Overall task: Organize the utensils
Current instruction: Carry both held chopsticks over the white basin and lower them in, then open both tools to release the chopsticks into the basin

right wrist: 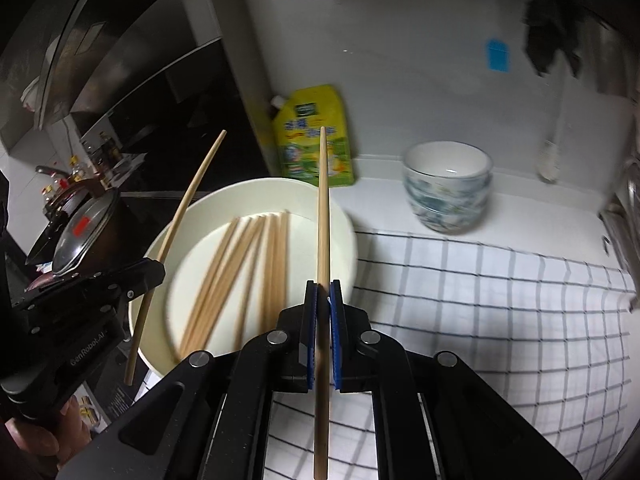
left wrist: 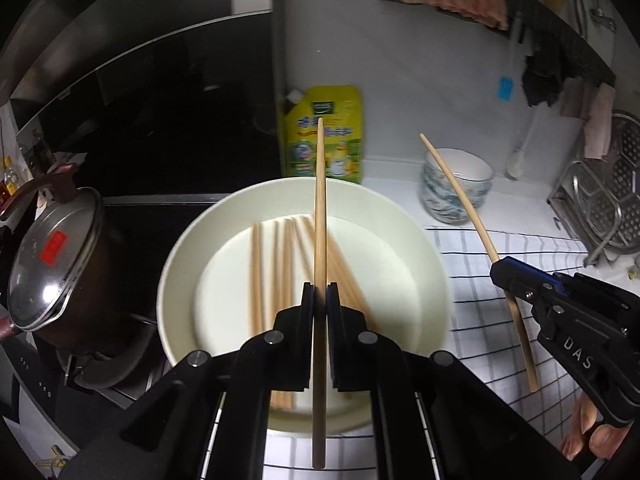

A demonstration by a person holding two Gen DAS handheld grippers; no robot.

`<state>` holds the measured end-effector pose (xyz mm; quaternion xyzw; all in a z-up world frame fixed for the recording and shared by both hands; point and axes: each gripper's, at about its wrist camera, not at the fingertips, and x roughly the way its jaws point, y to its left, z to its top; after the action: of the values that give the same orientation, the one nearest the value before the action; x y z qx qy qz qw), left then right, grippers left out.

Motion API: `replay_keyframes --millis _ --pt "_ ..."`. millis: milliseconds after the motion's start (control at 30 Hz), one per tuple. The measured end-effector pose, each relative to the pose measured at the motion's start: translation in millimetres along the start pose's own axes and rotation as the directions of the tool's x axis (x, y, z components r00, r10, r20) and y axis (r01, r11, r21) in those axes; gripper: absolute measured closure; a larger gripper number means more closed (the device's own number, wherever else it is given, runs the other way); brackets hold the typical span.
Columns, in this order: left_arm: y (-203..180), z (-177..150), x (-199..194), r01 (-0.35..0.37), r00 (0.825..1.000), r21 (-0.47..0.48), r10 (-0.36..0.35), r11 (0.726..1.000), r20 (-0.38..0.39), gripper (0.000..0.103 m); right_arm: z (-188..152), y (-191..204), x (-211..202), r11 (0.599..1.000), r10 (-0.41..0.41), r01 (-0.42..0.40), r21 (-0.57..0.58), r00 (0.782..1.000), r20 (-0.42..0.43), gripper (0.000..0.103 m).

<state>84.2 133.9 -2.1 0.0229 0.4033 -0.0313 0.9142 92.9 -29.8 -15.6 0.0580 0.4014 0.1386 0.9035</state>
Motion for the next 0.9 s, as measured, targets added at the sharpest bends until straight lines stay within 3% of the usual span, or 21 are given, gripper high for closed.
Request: replay_keyframes --millis 200,500,900 --pt "27 6 14 -0.031 0.999 -0.019 0.030 0.999 -0.020 0.096 11 21 24 0.999 0.043 -0.043 -0.015 0.999 -0.015 0.097" --pt "53 6 49 -0.055 0.995 -0.034 0.052 0.998 -0.081 0.096 19 50 72 0.995 0.083 -0.088 -0.045 0.991 -0.105 0.097" --pt "55 -5 81 -0.048 0.986 -0.032 0.043 0.998 -0.158 0.096 7 55 119 0.998 0.061 -0.068 -0.019 0.968 -0.244 0.097"
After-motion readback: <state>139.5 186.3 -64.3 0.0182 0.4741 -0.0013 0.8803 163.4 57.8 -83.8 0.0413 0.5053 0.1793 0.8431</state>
